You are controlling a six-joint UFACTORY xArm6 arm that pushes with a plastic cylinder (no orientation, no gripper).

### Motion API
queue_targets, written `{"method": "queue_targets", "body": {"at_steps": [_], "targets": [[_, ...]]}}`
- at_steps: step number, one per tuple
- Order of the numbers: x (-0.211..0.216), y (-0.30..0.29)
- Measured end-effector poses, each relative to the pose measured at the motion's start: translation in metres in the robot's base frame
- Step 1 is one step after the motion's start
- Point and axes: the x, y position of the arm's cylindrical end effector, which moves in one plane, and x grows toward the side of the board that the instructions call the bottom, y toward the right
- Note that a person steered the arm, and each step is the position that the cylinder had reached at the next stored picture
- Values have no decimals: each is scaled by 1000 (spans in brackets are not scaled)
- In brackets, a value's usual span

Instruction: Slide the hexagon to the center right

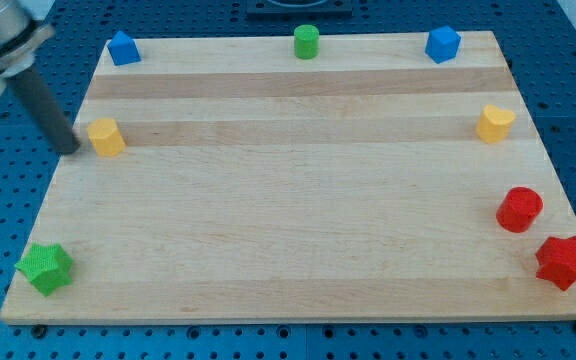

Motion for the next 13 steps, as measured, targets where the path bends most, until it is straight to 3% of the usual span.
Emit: {"method": "queue_targets", "body": {"at_steps": [1,6,7,8,9,10,13], "targets": [[-32,15],[2,98],[-27,101],[-47,43],[-6,-24],[8,-7],[24,183]]}}
